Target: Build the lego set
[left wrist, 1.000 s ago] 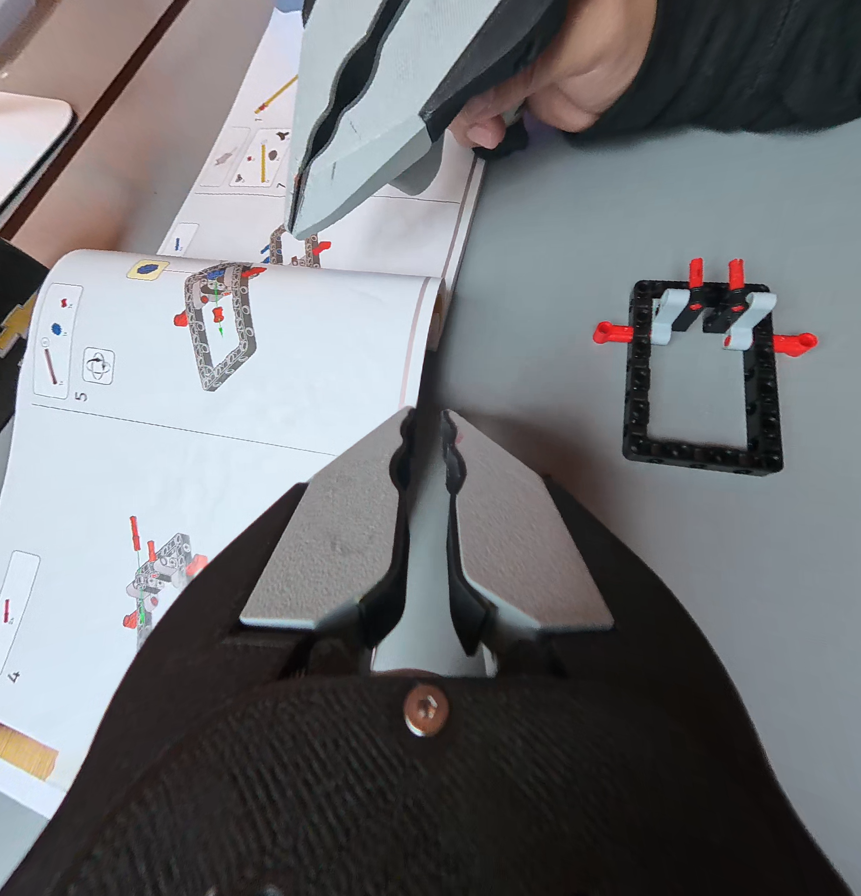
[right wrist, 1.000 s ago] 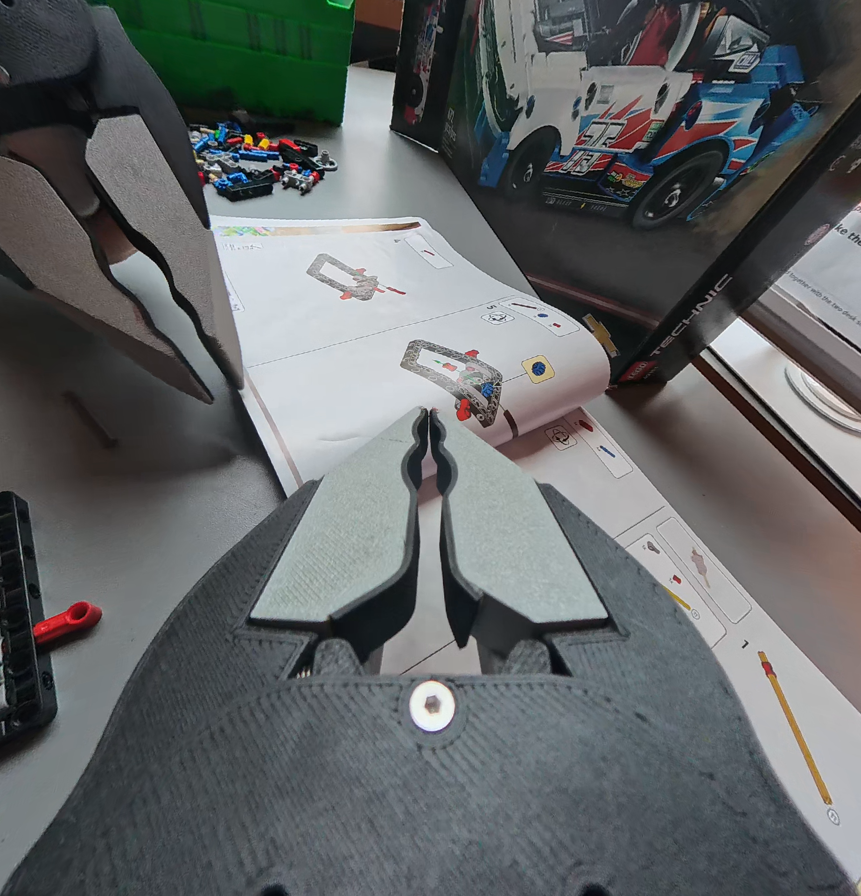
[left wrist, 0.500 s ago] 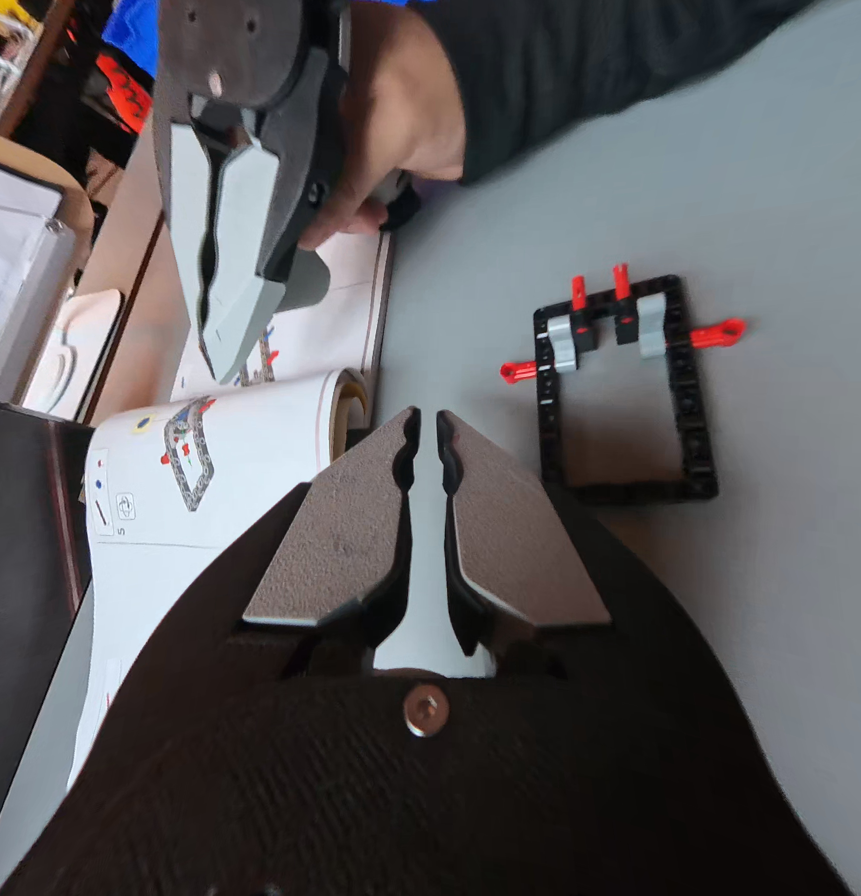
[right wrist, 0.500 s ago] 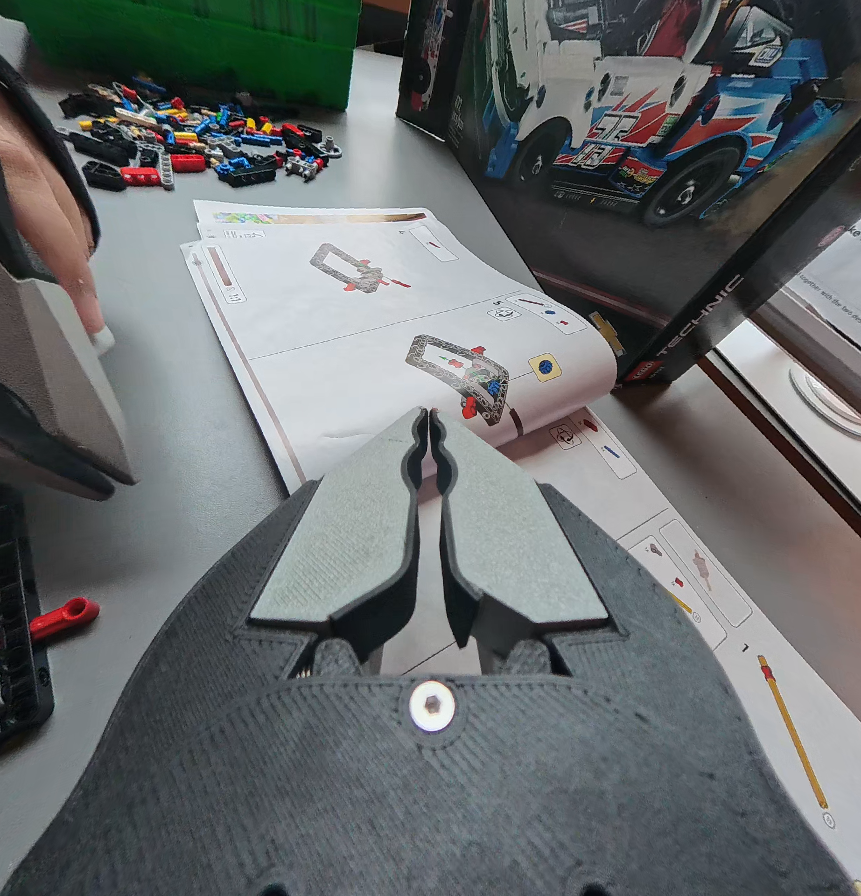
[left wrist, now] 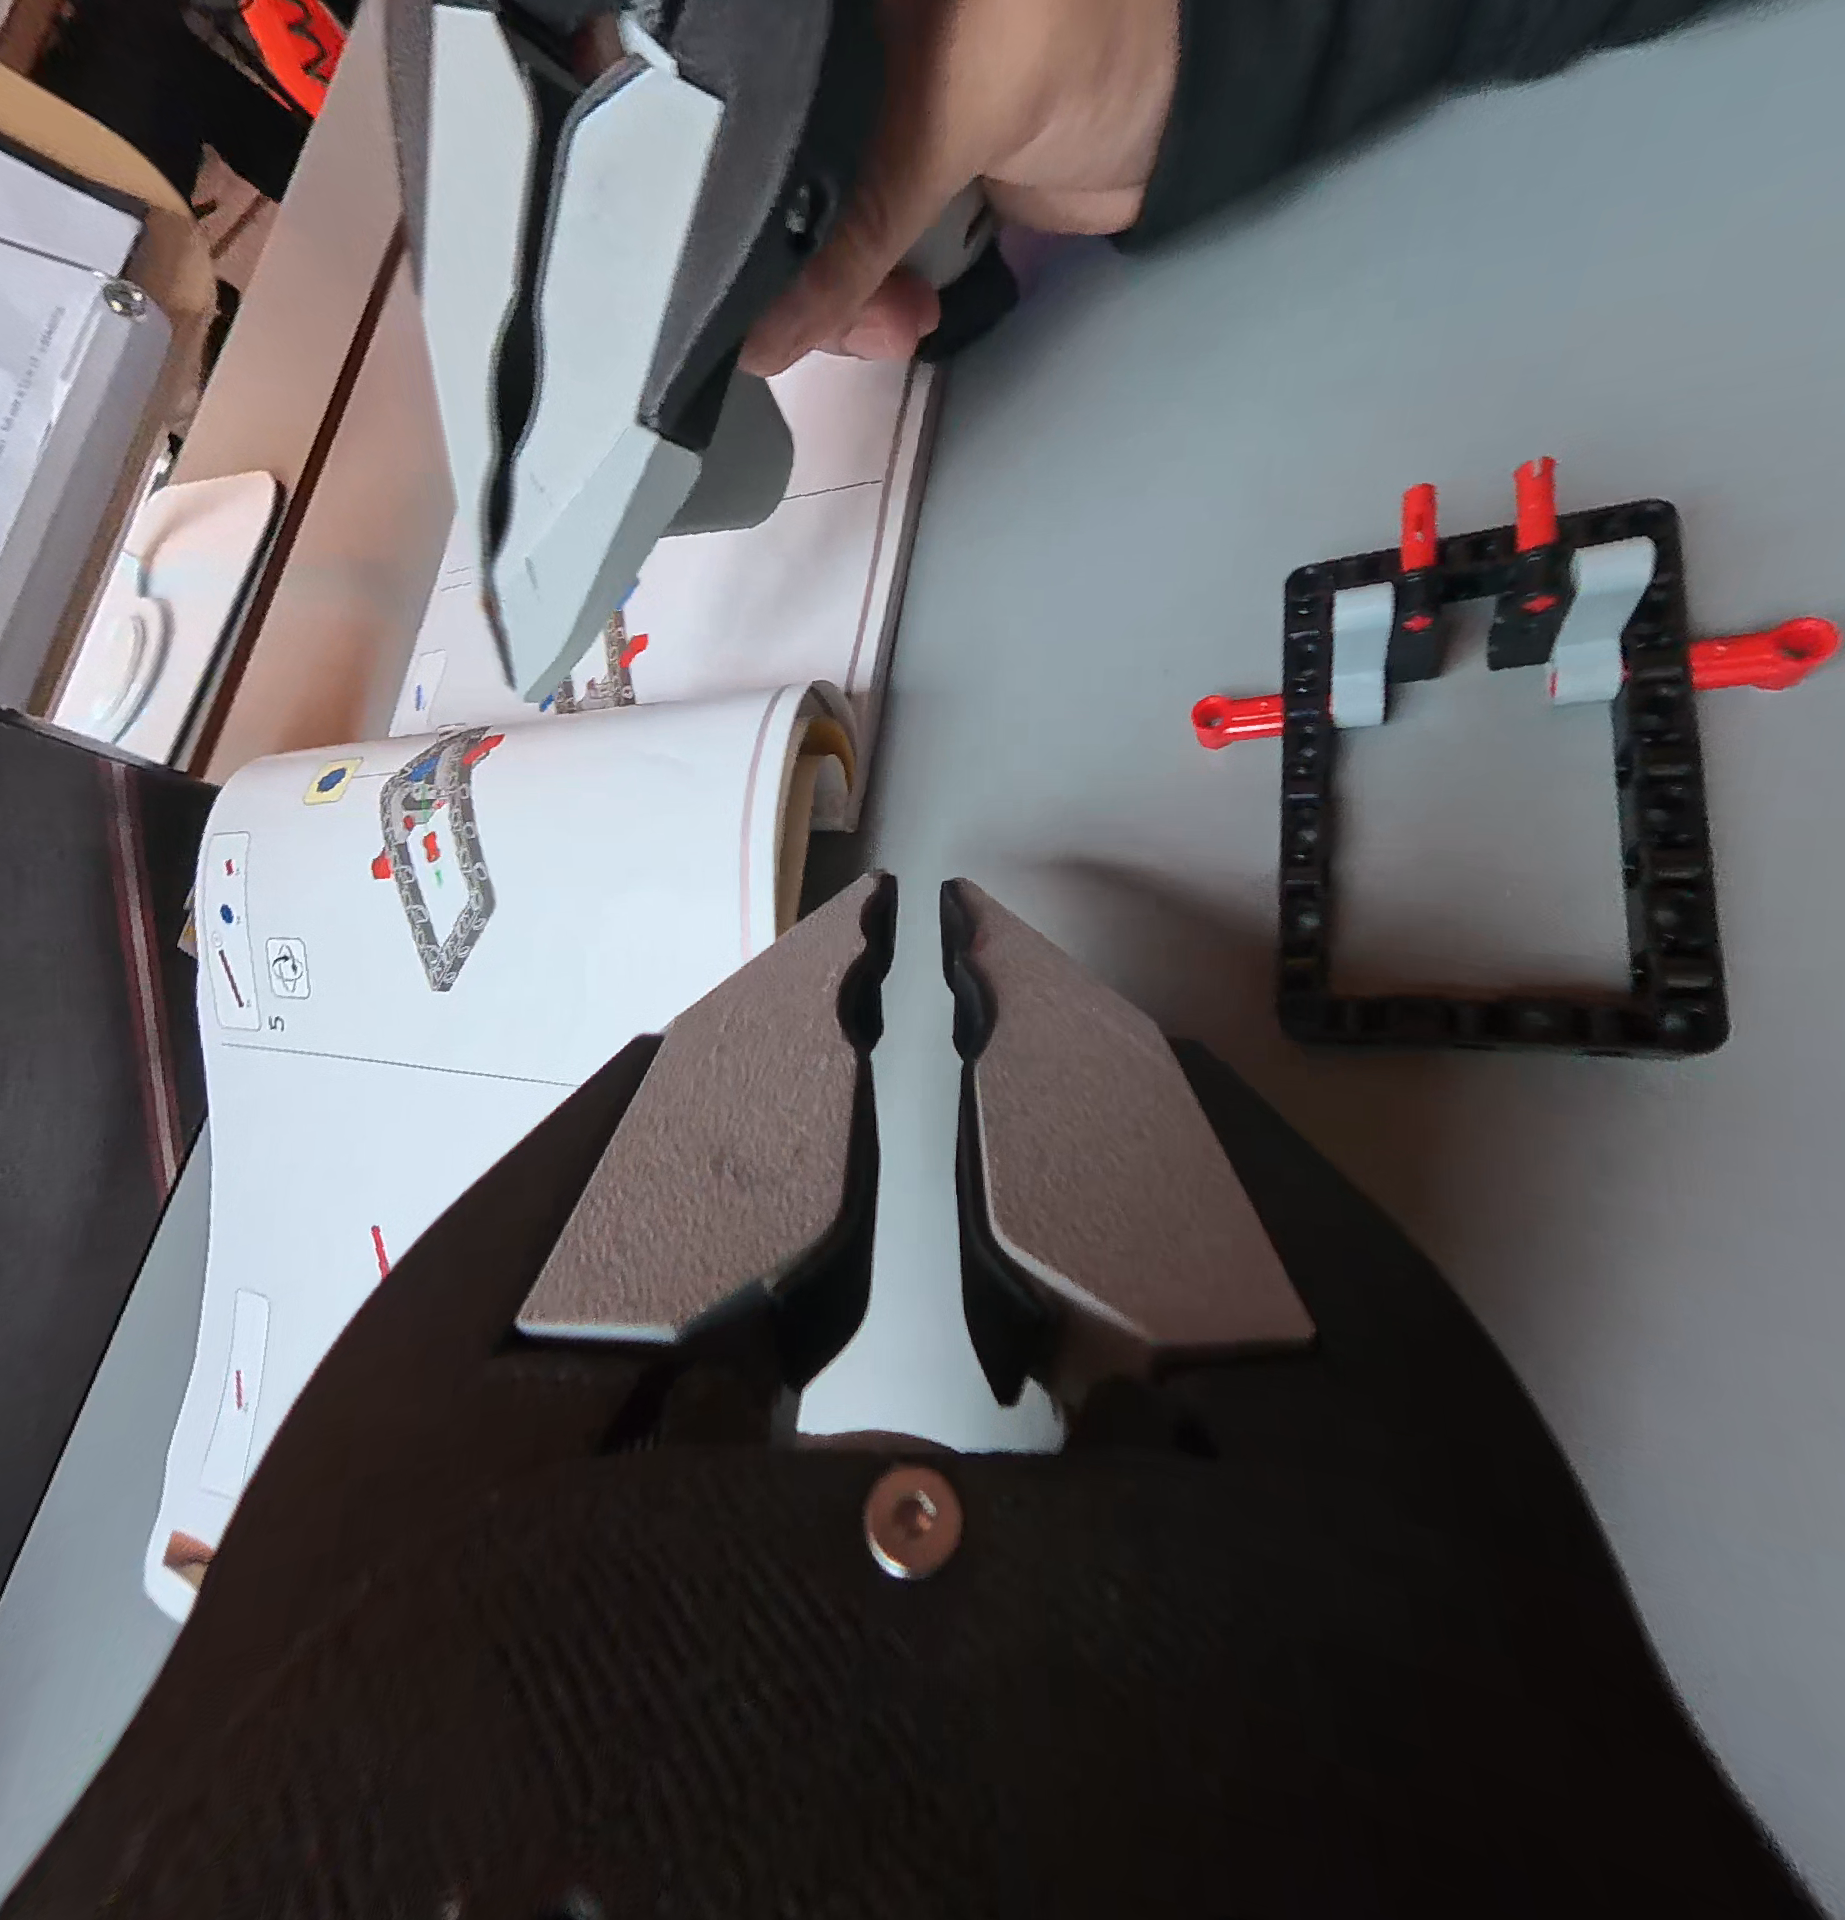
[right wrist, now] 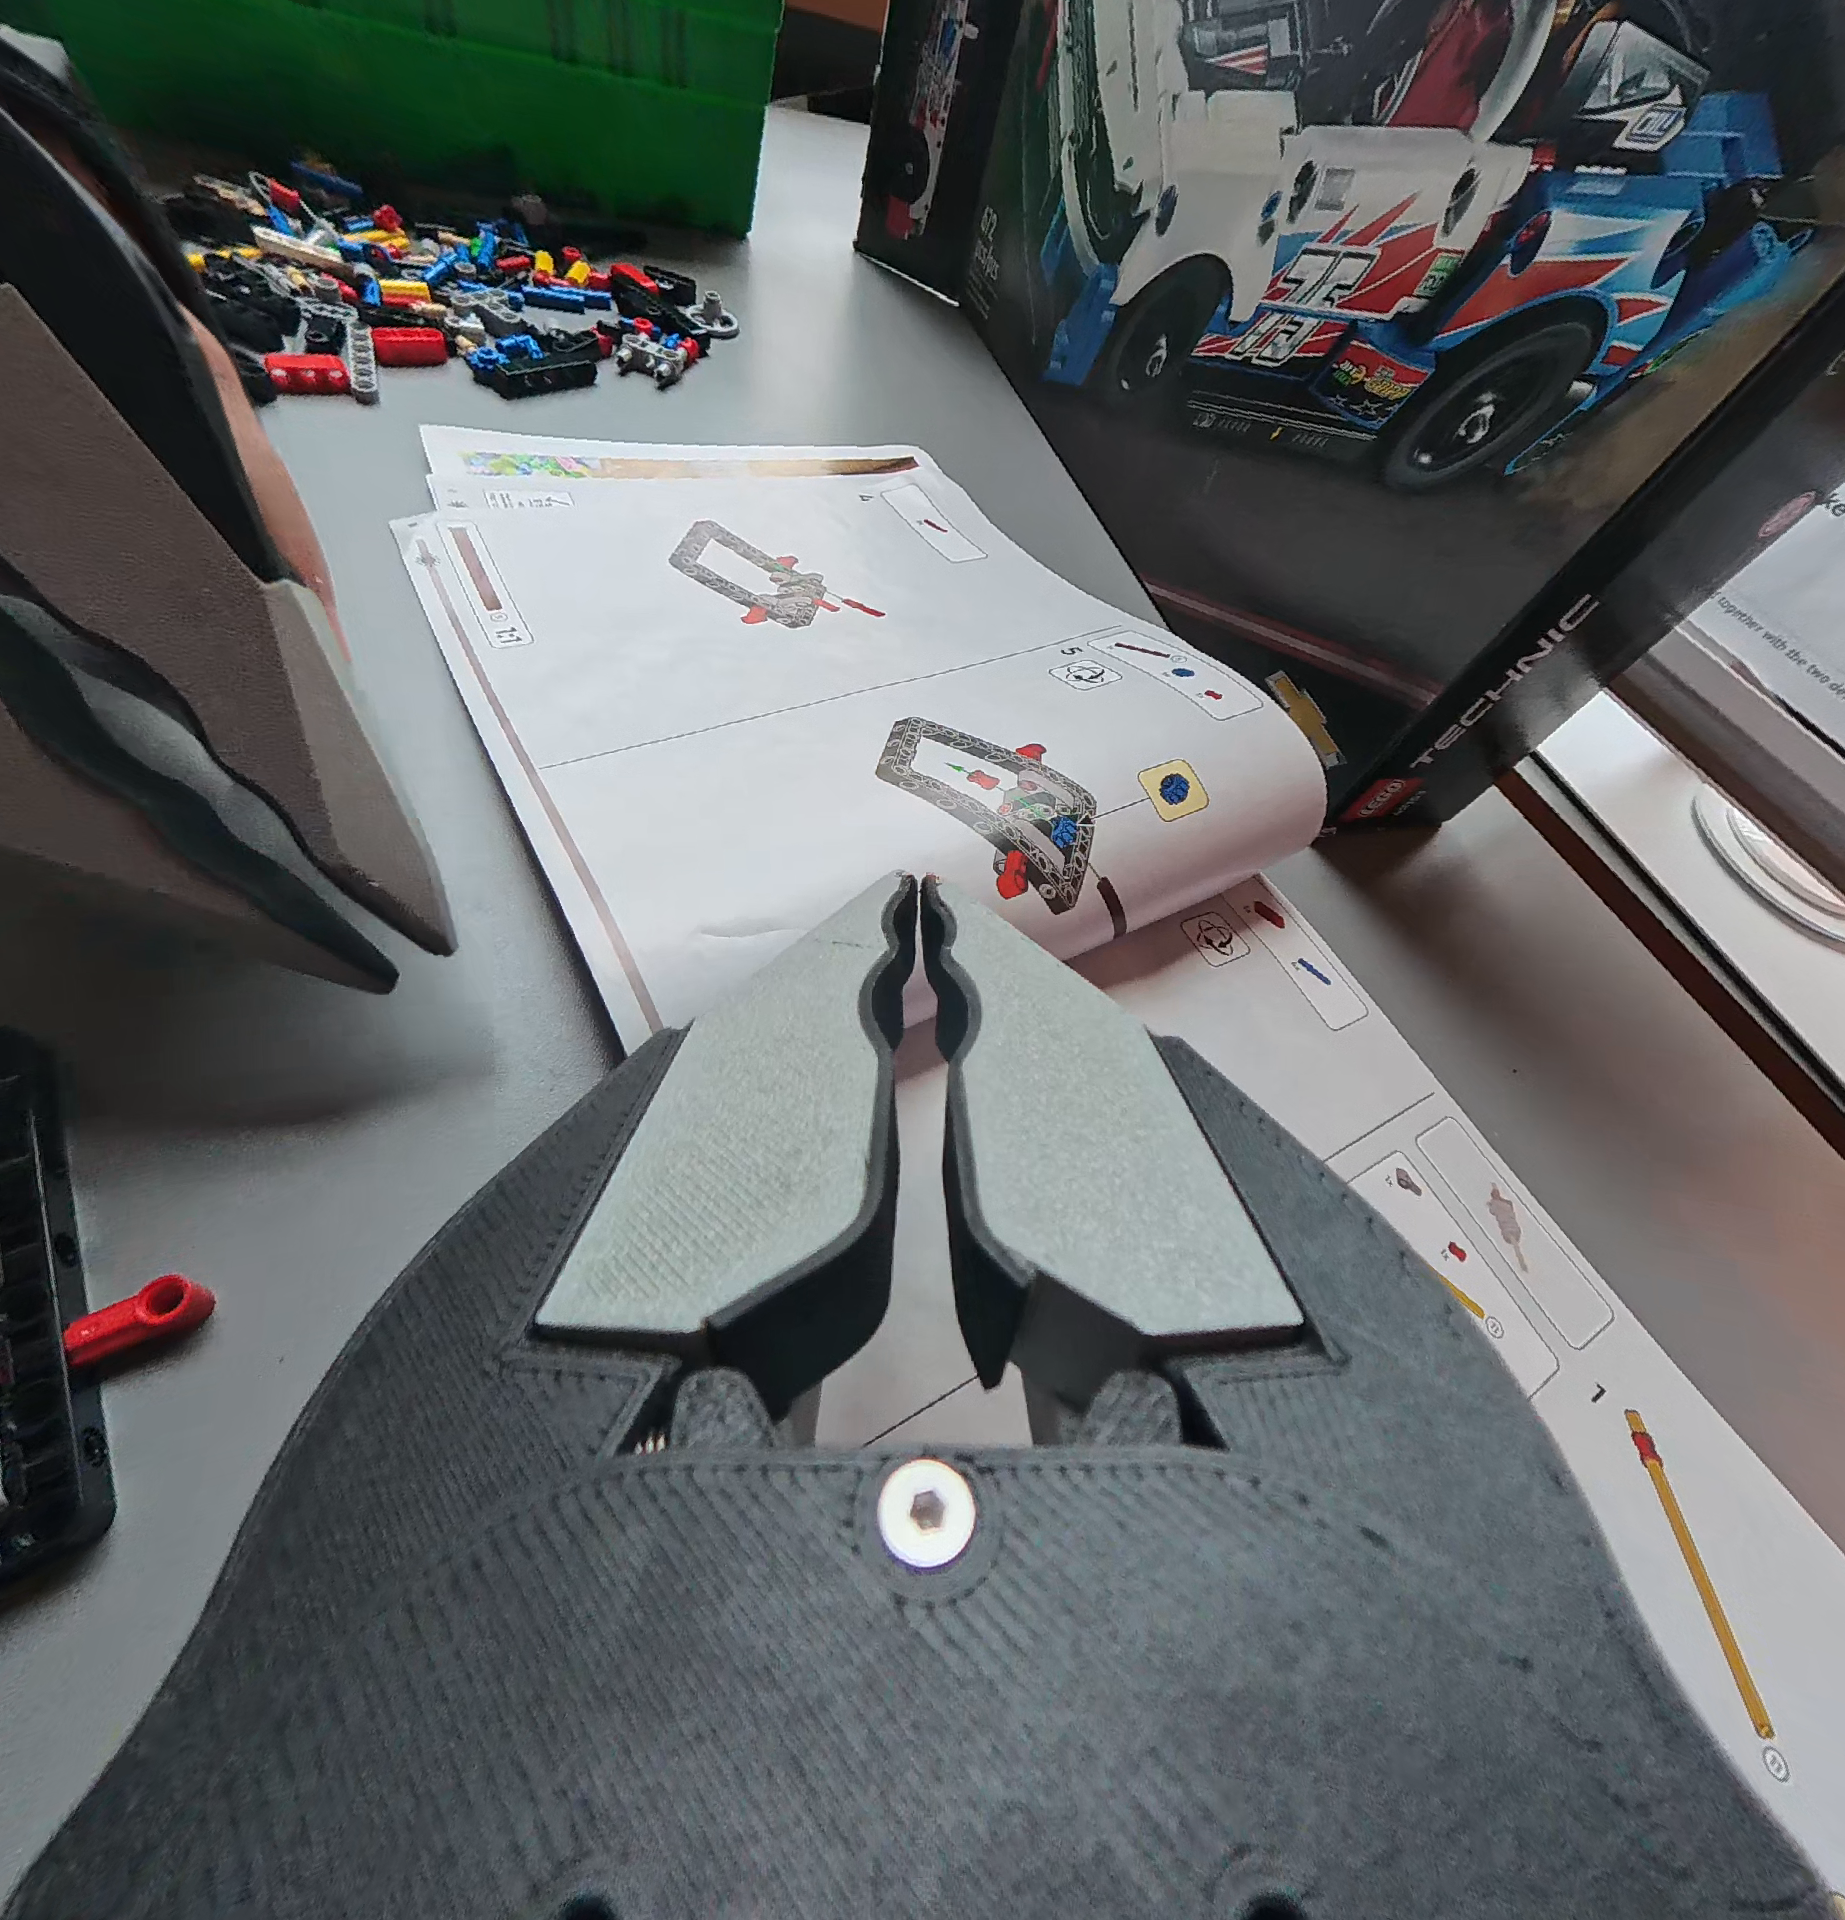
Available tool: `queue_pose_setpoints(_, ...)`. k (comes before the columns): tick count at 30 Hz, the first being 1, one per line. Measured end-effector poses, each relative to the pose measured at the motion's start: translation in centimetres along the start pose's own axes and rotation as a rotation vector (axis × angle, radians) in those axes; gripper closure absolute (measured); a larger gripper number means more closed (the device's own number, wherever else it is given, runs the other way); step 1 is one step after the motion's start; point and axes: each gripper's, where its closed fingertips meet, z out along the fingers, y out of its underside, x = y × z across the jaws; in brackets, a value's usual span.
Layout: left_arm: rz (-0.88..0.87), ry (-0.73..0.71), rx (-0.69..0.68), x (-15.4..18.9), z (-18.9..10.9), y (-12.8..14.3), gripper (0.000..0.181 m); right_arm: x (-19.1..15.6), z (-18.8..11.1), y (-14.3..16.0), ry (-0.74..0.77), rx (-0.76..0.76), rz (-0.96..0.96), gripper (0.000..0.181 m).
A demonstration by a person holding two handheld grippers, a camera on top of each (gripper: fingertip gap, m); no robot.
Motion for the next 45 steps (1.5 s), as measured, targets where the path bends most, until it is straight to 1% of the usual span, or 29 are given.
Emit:
queue_pose_setpoints(3,-0.044,-0.019,0.014,-0.8,0.0,0.1,0.175,0.0,0.0,0.0,0.003,0.003,-0.004,0.181)
queue_pose_setpoints(9,-0.125,-0.054,-0.012,-2.2,0.3,1.3,0.178,0.1,-0.1,-0.1,0.009,0.008,0.004,0.181)
queue_pose_setpoints(11,-0.149,-0.06,-0.002,-2.6,0.2,1.2,0.181,0.2,-0.1,-0.1,0.011,0.005,0.002,0.181)
queue_pose_setpoints(17,-0.177,-0.058,0.042,-3.0,-0.3,0.6,0.18,0.0,0.0,0.0,0.007,0.002,-0.002,0.181)
queue_pose_setpoints(23,-0.165,-0.059,0.045,-2.9,-0.4,0.4,0.177,0.0,0.1,0.2,-0.004,-0.013,0.002,0.181)
queue_pose_setpoints(45,-0.174,-0.038,0.021,-2.6,0.1,1.0,0.173,-0.1,0.3,0.3,-0.003,-0.026,-0.004,0.181)
